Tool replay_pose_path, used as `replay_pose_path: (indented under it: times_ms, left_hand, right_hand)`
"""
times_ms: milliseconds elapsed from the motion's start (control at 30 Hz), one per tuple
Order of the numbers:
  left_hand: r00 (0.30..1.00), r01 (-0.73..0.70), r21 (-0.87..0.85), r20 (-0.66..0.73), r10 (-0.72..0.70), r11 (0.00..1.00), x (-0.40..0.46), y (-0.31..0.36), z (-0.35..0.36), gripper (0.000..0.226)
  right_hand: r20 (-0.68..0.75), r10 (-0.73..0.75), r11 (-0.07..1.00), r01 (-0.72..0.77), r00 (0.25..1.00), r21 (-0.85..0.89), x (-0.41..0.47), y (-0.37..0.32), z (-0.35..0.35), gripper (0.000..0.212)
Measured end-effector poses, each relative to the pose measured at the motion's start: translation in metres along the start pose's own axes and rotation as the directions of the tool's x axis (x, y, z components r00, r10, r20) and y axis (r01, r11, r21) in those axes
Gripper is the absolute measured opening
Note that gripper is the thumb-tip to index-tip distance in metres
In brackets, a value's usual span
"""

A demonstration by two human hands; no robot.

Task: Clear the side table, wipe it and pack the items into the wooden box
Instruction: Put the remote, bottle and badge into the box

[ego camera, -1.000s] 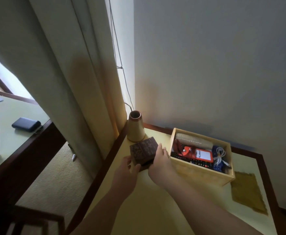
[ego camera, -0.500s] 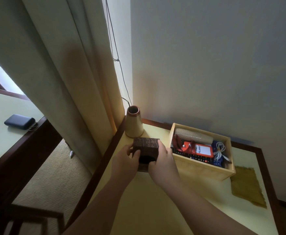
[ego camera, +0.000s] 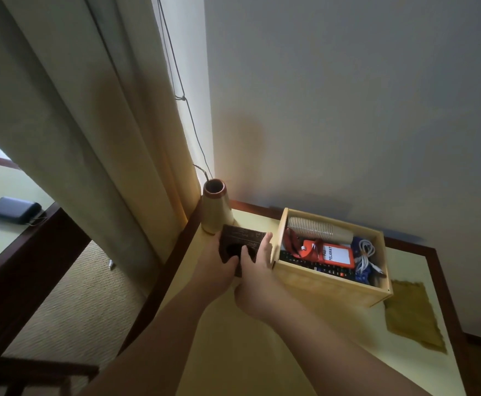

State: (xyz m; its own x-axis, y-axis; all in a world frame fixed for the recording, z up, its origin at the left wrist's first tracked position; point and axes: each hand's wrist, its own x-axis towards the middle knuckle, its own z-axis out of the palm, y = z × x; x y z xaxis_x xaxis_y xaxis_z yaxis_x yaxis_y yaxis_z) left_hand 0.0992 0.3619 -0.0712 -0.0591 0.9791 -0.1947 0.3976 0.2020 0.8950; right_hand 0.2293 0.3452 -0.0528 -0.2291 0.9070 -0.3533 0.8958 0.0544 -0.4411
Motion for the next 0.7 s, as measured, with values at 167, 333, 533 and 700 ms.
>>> replay_pose_path:
  times_ms: [167, 333, 533, 700]
  left_hand:
    - [0.999, 0.043, 0.022, -0.002, -0.043, 0.999, 0.010, -0.006, 0.010, 0.065]
    - [0.999, 0.036, 0.067, 0.037, -0.039, 0.997, 0.010, -0.010, 0.015, 0.067]
    - [0.975, -0.200, 0.522, 0.027, 0.219, 0.829, -0.014, -0.030, 0.016, 0.062]
    - [0.940, -0.333, 0.713, 0.204, 0.273, 0.617, -0.024, -0.054, 0.022, 0.085]
  right_hand:
    - [0.011, -0.005, 0.975, 0.008, 1.000, -0.224, 0.009, 0.003, 0.005, 0.097]
    - [-0.019, -0.019, 0.953, 0.013, 1.000, -0.302, 0.018, 0.003, 0.006, 0.084]
    - [-0.177, -0.170, 0.959, 0.121, 0.970, -0.257, 0.007, 0.011, 0.020, 0.052]
    - [-0.173, -0.311, 0.823, 0.174, 0.935, -0.541, 0.007, 0.022, 0.043, 0.055]
